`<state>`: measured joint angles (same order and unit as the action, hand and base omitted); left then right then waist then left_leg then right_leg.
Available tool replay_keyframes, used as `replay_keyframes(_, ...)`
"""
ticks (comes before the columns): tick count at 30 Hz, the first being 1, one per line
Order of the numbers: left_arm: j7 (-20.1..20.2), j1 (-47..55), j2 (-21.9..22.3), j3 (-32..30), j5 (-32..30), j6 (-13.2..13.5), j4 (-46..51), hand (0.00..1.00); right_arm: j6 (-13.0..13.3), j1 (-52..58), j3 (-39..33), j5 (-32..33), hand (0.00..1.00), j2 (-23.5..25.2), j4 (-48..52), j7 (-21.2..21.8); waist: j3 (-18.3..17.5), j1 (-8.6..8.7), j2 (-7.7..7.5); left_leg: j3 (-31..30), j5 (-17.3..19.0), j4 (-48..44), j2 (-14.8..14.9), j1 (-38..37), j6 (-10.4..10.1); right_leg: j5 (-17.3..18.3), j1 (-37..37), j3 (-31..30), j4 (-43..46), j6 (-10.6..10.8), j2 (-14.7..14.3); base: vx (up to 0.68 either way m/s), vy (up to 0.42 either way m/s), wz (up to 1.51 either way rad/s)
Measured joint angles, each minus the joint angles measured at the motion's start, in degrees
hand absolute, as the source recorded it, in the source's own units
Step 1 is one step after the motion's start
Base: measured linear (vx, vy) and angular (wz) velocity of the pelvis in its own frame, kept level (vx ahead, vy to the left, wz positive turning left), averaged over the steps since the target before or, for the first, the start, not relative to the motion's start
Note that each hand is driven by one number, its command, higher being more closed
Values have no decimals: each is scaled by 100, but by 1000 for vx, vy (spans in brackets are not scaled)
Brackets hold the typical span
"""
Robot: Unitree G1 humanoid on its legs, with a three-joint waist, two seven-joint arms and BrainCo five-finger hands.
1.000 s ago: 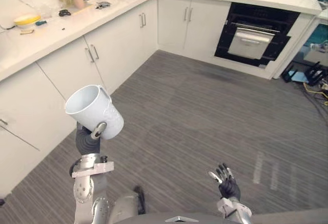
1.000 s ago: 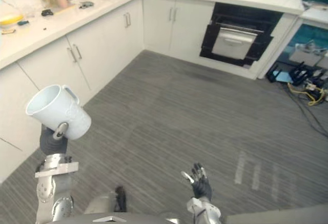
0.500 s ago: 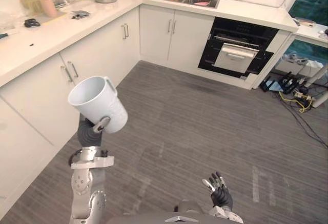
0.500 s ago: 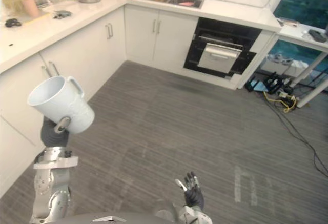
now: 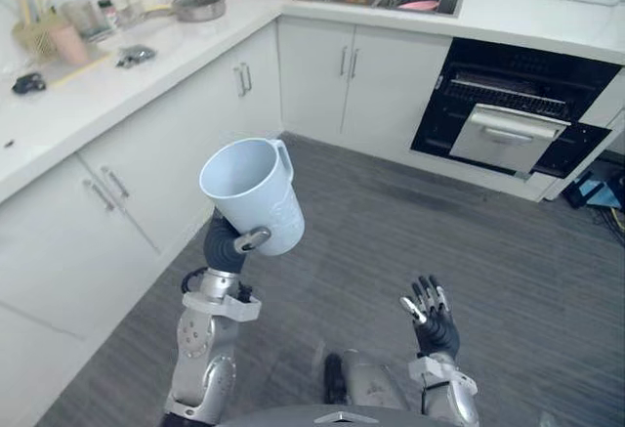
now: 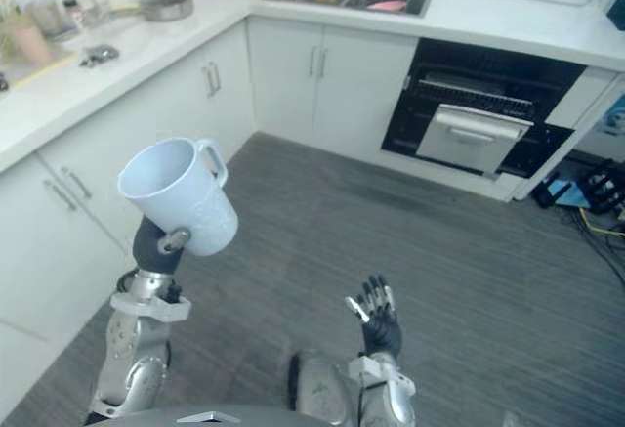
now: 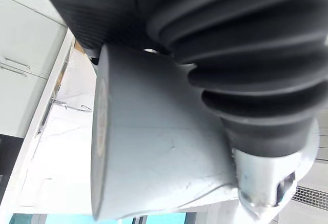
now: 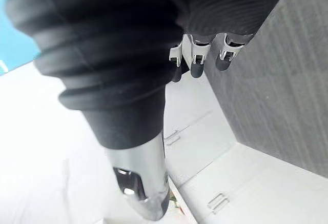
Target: Walk over to the sink, pick up the cup, carry it to the dishwasher, place the cup inside the dishwasher, then close the dishwasher door
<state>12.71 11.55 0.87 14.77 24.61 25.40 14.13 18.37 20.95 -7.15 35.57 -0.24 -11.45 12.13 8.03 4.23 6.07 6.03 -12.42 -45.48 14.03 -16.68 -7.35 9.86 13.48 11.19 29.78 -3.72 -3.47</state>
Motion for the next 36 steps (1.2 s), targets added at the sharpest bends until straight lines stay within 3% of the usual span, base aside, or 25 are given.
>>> replay_keyframes(1,-36,125,44,4,-32,-1,-6,100,11,46,41,-4,0,16,155,25,-3,-57,70,-300,-496,-1198,49,794,-222,54,-377,-114,-346,-84,-191,599,-140,-52)
replay_keyframes(3,-144,265,71,-8,-153,0,-7,100,50,48,12,-2,0,7,111,44,71,-155,-27,-371,881,-2600,-14,2147,150,124,-927,-285,-767,-208,-302,527,-140,-58)
replay_keyframes(4,-225,348,8,-38,-183,0,-34,100,72,29,20,-2,0,-30,17,114,125,-287,-168,-180,1530,-2564,-60,2638,386,133,-1365,-478,-1066,-232,-302,515,-129,-87)
replay_keyframes(5,-247,408,-36,-93,-180,0,-71,100,114,-2,20,-1,0,-39,-84,170,128,-394,-268,-24,2034,-2025,-25,2980,399,129,-1769,-676,-1341,-167,-303,624,-141,-84)
replay_keyframes(6,-245,419,-51,-114,-180,2,-96,100,119,-11,20,0,0,-62,-83,171,115,-435,-291,40,2200,-1598,2,3081,382,152,-1941,-773,-1455,-127,-305,551,-55,-82)
replay_keyframes(7,-242,492,-86,-146,-172,5,-119,100,119,-101,24,0,0,-137,-78,175,101,-448,-303,115,2356,-378,-9,3121,337,228,-2207,-962,-1618,22,-301,574,31,-71)
replay_keyframes(8,-243,578,-79,-174,-165,7,-130,100,113,-208,29,5,0,-176,-85,183,90,-420,-298,-28,2318,1144,-172,3066,296,323,-2379,-1165,-1679,187,-277,583,76,-70)
replay_keyframes(9,-240,621,-78,-161,-168,6,-135,100,109,-268,19,10,0,-208,-101,181,93,-423,-304,-206,2218,1820,-305,3042,263,374,-2445,-1270,-1684,267,-240,599,157,-72)
replay_keyframes(10,-232,727,-84,-151,-166,7,-131,100,96,-361,15,7,0,-268,-112,182,80,-424,-339,-676,1790,3221,-608,2932,196,501,-2528,-1479,-1703,394,-123,587,215,-77)
replay_keyframes(12,-247,796,-85,-162,-167,35,-126,100,109,-428,-11,3,0,-258,-160,182,79,-482,-364,-1128,1080,3694,-852,3016,-42,712,-2696,-1746,-1809,314,23,572,245,-76)
replay_keyframes(13,-241,770,-110,-172,-167,75,-139,100,105,-489,17,2,0,-215,-352,176,44,-516,-414,-1055,529,3572,-1005,2979,129,862,-2877,-1743,-1923,240,199,654,290,-34)
replay_keyframes(14,-218,633,-164,-188,-164,90,-172,100,97,-603,22,0,0,-89,-612,128,79,-446,-640,-931,831,3111,-1193,3035,350,874,-2964,-1700,-1924,416,428,542,236,-17)
replay_keyframes(17,-61,489,-211,-330,-114,96,-159,100,51,-791,136,-73,0,-51,-754,-76,115,-458,-713,-557,1655,1522,-1259,3466,483,656,-3189,-1695,-1589,623,577,448,216,-19)
replay_keyframes(18,55,377,-260,-292,-103,97,-179,100,146,-708,-13,-106,0,-49,-749,-163,-26,-367,-686,-594,1707,1895,-1349,3287,655,769,-3011,-1441,-653,794,642,419,271,-15)
replay_keyframes(20,179,236,-406,-300,-92,93,-240,100,190,-674,-100,-75,0,35,-831,-272,-146,-386,-860,-306,2189,1579,-1612,3078,873,691,-2458,-1357,943,1189,1024,388,215,-22)
replay_keyframes(21,232,148,-529,-299,-90,26,-248,100,279,-713,-120,55,0,86,-867,-269,-170,-386,-1102,-194,2425,1606,-1795,2772,1029,-28,-2043,-1249,1998,1548,1355,422,149,-31)
replay_keyframes(22,266,149,-600,-270,-96,-22,-250,100,374,-700,-184,128,0,157,-977,-258,-139,-360,-1079,-134,2500,1787,-1853,2486,1110,-476,-1762,-1115,2555,1396,1560,488,175,-39)
replay_keyframes(23,260,145,-625,-160,-119,-50,-275,100,488,-654,-252,130,0,213,-985,-259,-133,-314,-1035,-120,2529,2032,-1833,2138,1240,-85,-1398,-946,2989,1117,1613,392,140,-27)
replay_keyframes(25,263,69,-670,131,-128,-57,-318,100,690,-538,-238,125,0,257,-758,-281,-113,-197,-941,-125,2512,2548,-1735,1643,1281,454,-831,-652,2831,1022,1455,390,113,-13)
replay_keyframes(28,287,-205,-836,473,-154,-162,-329,100,1037,-382,-202,109,0,312,157,-561,-84,-65,-850,-43,2515,3173,-1596,1042,1156,641,-53,120,1281,901,1315,369,50,-13)
replay_keyframes(30,279,-251,-925,578,-174,-212,-251,100,1216,-312,-201,121,0,322,694,-740,-39,-72,-755,136,2658,3259,-1455,716,1028,274,71,402,-260,716,1121,446,-8,-28)
replay_keyframes(32,244,-209,-930,621,-202,-228,64,100,1450,-198,-194,129,0,337,1361,-902,-2,-51,-653,387,3034,3093,-1246,393,678,-584,35,403,-1749,585,852,461,-45,-15)
replay_keyframes(34,216,-19,-892,648,-230,-206,364,100,1582,-124,-161,142,0,351,1800,-916,-21,-80,-700,543,3425,2969,-1213,-66,482,-888,-46,545,-1805,330,911,681,-187,-24)
replay_keyframes(35,168,90,-844,764,-234,-155,373,100,1600,-135,-67,259,0,348,1964,-911,-68,-75,-617,649,3632,2888,-1104,-357,295,-1494,-66,545,-1415,106,898,622,-201,-30)
replay_keyframes(36,158,131,-809,843,-246,-153,350,100,1624,-159,-27,281,0,332,1977,-914,-107,-74,-546,717,3664,2809,-1010,-442,239,-1441,-26,560,-1159,80,847,591,-220,-29)
